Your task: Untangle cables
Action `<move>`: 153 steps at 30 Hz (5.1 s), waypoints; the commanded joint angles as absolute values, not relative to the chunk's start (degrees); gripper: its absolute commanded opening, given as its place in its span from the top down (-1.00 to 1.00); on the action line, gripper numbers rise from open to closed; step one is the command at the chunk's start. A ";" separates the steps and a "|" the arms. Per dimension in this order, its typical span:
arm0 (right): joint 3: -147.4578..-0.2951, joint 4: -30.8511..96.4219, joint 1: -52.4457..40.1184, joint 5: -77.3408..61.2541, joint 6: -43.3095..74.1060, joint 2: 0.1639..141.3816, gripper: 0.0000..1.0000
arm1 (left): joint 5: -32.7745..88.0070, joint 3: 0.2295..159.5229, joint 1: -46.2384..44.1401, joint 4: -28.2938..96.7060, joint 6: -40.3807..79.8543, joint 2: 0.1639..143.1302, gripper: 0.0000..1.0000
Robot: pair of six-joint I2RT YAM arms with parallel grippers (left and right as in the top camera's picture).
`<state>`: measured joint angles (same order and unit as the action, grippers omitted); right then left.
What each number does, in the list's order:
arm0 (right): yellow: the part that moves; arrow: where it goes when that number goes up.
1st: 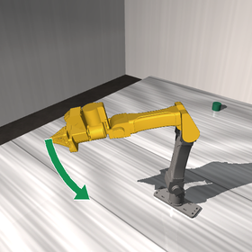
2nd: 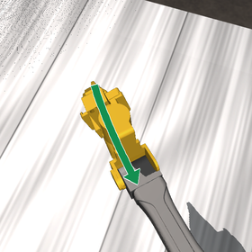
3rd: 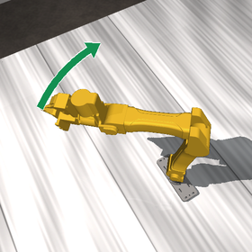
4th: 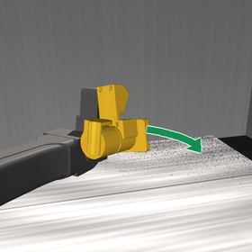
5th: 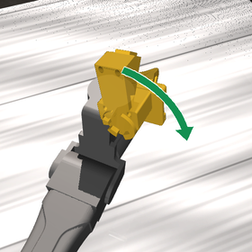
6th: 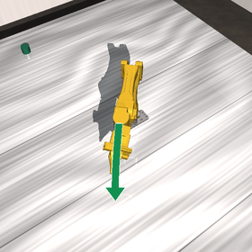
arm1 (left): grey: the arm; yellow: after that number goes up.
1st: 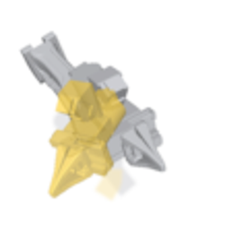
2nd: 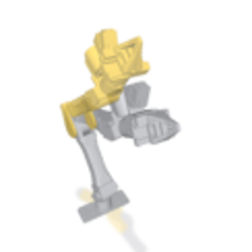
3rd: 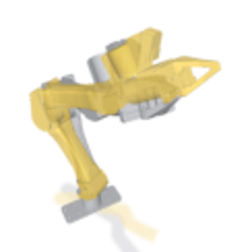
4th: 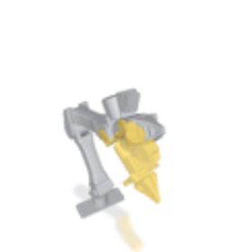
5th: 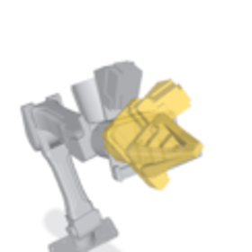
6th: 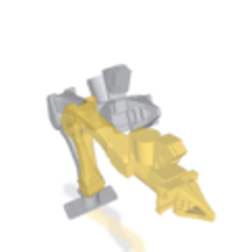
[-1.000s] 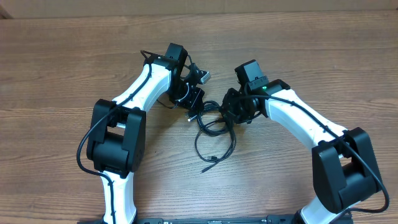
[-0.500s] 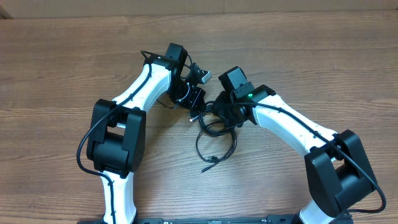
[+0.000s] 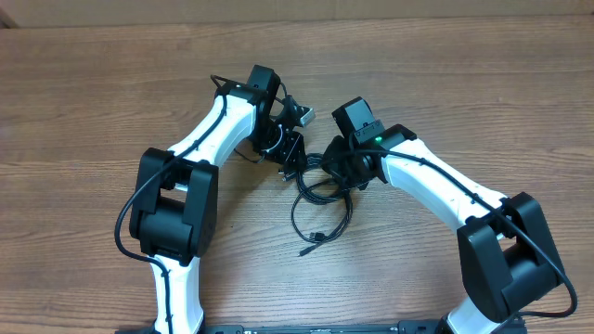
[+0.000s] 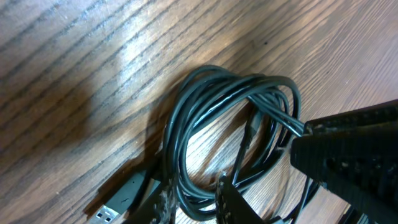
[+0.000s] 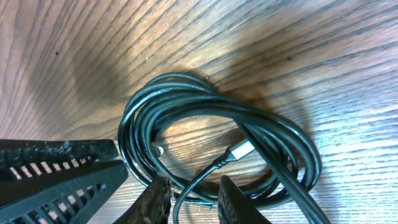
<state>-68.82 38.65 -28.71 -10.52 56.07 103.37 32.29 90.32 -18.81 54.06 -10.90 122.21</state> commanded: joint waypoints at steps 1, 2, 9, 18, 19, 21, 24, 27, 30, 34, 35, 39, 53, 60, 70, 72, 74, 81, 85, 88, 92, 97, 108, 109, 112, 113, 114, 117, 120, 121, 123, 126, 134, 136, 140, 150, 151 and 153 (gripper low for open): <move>-68.58 38.61 -29.19 -11.14 55.29 103.33 0.51 | 29.74 88.99 -19.64 53.93 -9.50 122.26 0.56; -68.58 38.61 -29.19 -11.11 55.29 103.33 0.51 | 28.80 88.55 -19.64 53.67 -8.88 122.26 0.50; -68.58 38.63 -29.19 -10.98 55.27 103.33 0.50 | 26.35 86.32 -19.70 51.55 -5.69 122.28 0.32; -68.58 38.70 -29.19 -10.31 55.27 103.33 0.50 | 25.82 86.21 -22.22 51.86 -5.52 122.52 0.43; -68.58 38.70 -29.19 -10.31 55.27 103.33 0.50 | 25.02 86.04 -22.57 51.79 -5.41 122.52 0.49; -68.58 38.63 -29.19 -10.31 55.27 103.33 0.50 | 20.27 85.58 -23.59 51.75 -3.22 122.52 0.51; -68.58 38.68 -29.19 -10.28 55.24 103.33 0.50 | 16.95 85.36 -24.10 51.53 -0.58 122.52 0.51; -68.58 38.70 -29.19 -10.26 55.24 103.33 0.50 | 17.19 84.86 -24.23 50.43 0.56 122.52 0.51; -68.55 39.24 -29.19 -9.65 55.27 103.33 0.49 | 17.23 83.83 -24.43 48.75 2.00 122.52 0.45; -68.03 38.98 -29.19 -9.50 55.31 103.37 0.49 | 17.56 83.22 -24.43 47.90 2.39 122.52 0.88; -67.64 38.61 -29.19 -9.52 55.40 103.37 0.48 | 17.61 83.24 -24.43 47.99 2.39 122.50 0.91; -66.30 37.15 -29.19 -9.54 55.90 103.37 0.31 | 17.78 83.26 -24.40 48.66 2.39 122.50 0.92; -61.76 28.29 -29.19 -13.54 63.72 103.37 0.35 | 33.45 89.47 -21.67 50.96 -4.78 122.02 0.92; -61.73 28.34 -29.19 -11.40 64.34 103.37 0.36 | 40.40 89.45 -19.77 53.01 -11.42 122.02 0.91; -61.73 25.69 -29.19 -10.37 66.06 103.37 0.35 | 47.68 89.45 -18.39 54.22 -16.40 122.02 0.91; -61.73 24.99 -29.19 -10.63 66.04 103.37 0.35 | 47.64 89.45 -18.39 54.26 -16.60 122.02 0.91; -61.73 24.67 -29.19 -11.29 66.00 103.37 0.35 | 47.44 89.45 -18.39 54.28 -16.73 122.02 0.91; -61.93 25.17 -26.44 -21.87 57.98 103.15 0.33 | 45.47 89.45 -18.37 54.24 -16.73 122.02 0.92; -61.95 25.43 -23.35 -28.32 55.72 102.59 0.28 | 45.47 89.45 -18.37 54.19 -16.71 122.02 0.92; -61.95 26.96 -22.24 -29.23 55.16 102.45 0.25 | 45.47 89.45 -18.37 54.15 -16.71 122.02 0.92; -61.93 27.24 -21.87 -27.66 55.61 102.45 0.25 | 45.50 89.45 -18.39 54.08 -16.71 122.02 0.92; -61.93 27.16 -22.11 -21.08 61.78 102.45 0.25 | 46.15 89.45 -18.41 54.00 -16.49 122.02 0.91; -61.93 23.51 -25.19 -13.47 69.06 102.45 0.28 | 46.15 89.45 -18.41 53.98 -16.27 122.02 0.92; -61.93 23.05 -25.26 -13.26 69.08 102.45 0.28 | 46.15 89.45 -18.41 53.98 -16.27 122.02 0.92; -61.93 22.68 -25.89 -10.68 70.85 102.45 0.27 | 46.15 89.45 -18.41 53.95 -16.27 122.02 0.91; -61.91 22.79 -26.24 -9.76 71.88 102.45 0.28 | 46.15 89.45 -18.41 53.95 -16.27 122.02 0.92; -61.87 22.76 -26.72 -8.67 72.71 102.50 0.28 | 46.15 89.43 -18.41 53.95 -16.27 122.02 0.91; -61.84 22.70 -28.67 -4.38 75.29 102.72 0.28 | 46.15 89.43 -18.41 53.95 -16.27 122.02 0.91; -61.84 21.87 -30.98 0.67 75.48 102.78 0.28 | 46.15 89.43 -18.44 53.95 -16.27 122.02 0.92; -61.84 21.56 -31.64 2.00 75.50 102.78 0.28 | 46.15 89.43 -18.44 53.95 -16.27 122.04 0.92; -61.84 21.06 -33.21 5.45 76.38 102.80 0.28 | 46.15 89.43 -18.44 53.95 -16.27 122.02 0.92; -61.82 21.08 -34.54 9.10 79.44 103.07 0.28 | 46.15 89.43 -18.44 53.95 -16.27 122.02 0.91; -61.82 17.52 -34.96 9.85 80.79 106.26 0.21 | 46.15 89.43 -18.46 53.95 -16.27 122.04 0.92; -61.82 16.53 -35.00 9.87 80.79 106.89 0.19 | 46.15 89.43 -18.44 53.95 -16.27 122.04 0.91; -61.82 15.03 -34.98 10.07 80.79 107.42 0.15 | 46.13 89.43 -18.44 53.95 -16.29 122.04 0.91; -60.49 15.51 -35.03 10.04 80.77 107.50 0.38 | 46.09 89.43 -18.44 54.00 -16.29 122.04 0.92; -59.96 15.51 -35.03 10.04 80.77 107.50 0.42 | 46.09 89.43 -18.44 54.00 -16.32 122.04 0.91; -59.22 15.84 -35.03 10.02 80.77 107.50 0.49 | 46.09 89.43 -18.44 54.00 -16.29 122.04 0.92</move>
